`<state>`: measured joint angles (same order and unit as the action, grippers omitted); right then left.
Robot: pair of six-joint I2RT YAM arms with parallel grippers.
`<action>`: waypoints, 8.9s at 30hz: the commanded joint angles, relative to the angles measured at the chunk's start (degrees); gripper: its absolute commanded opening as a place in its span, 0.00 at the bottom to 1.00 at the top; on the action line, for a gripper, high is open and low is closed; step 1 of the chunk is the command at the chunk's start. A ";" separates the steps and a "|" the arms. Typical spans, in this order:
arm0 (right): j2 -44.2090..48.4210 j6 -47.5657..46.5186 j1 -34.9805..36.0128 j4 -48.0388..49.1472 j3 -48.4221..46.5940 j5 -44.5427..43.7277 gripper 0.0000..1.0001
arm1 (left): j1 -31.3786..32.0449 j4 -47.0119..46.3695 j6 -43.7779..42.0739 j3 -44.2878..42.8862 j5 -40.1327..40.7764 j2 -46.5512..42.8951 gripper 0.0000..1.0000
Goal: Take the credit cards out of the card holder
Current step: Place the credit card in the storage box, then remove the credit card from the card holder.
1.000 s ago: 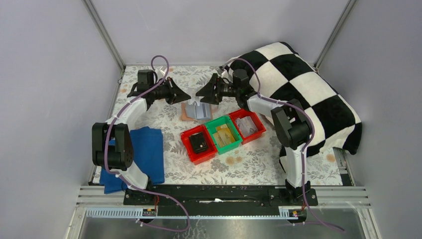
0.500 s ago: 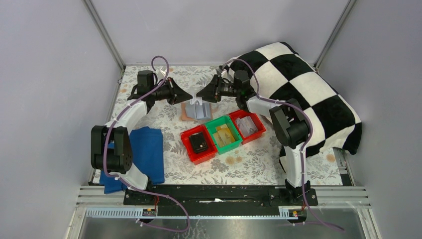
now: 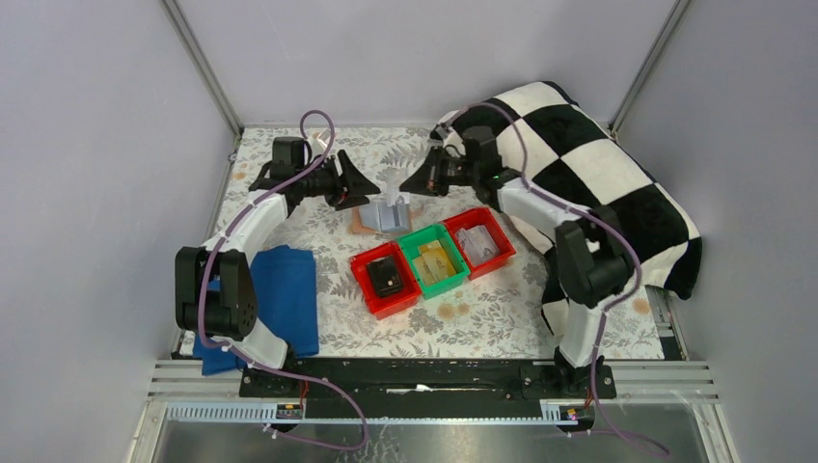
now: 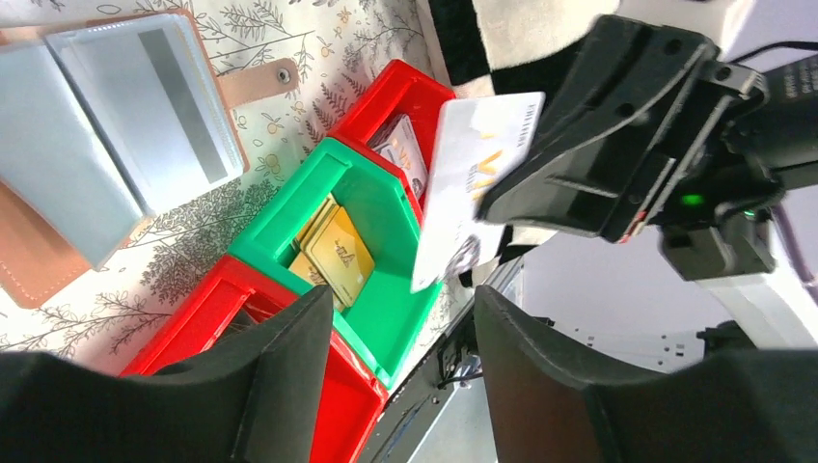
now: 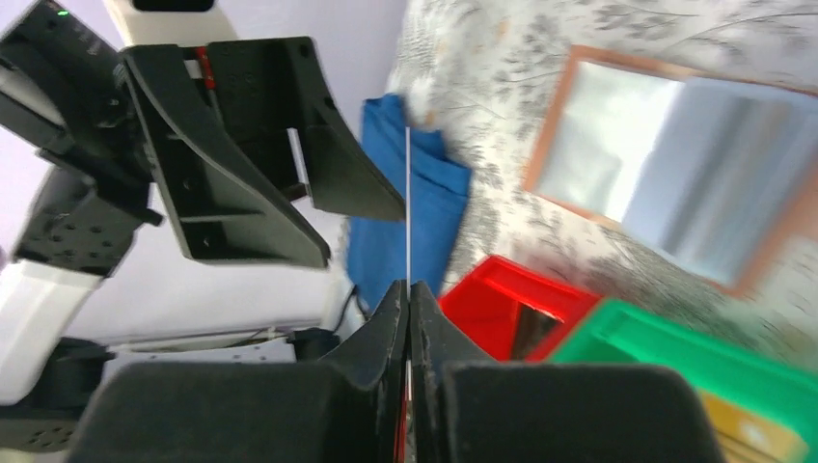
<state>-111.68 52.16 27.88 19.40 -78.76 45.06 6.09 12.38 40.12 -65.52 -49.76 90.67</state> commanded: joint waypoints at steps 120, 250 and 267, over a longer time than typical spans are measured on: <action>-17.73 -18.24 5.28 -29.43 -22.03 -25.23 0.55 | -0.73 5.02 -5.93 -9.10 15.50 23.89 0.62; -23.01 -12.40 3.26 -22.84 -19.44 -15.18 0.14 | 0.16 -7.35 2.56 -3.44 12.38 26.22 0.31; -24.46 -12.53 3.51 -23.18 -19.35 -14.71 0.03 | -1.05 -12.21 4.88 -0.18 8.46 24.07 0.08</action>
<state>-134.04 39.99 30.11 -2.70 -97.82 29.41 5.74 2.68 45.08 -66.81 -40.18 117.25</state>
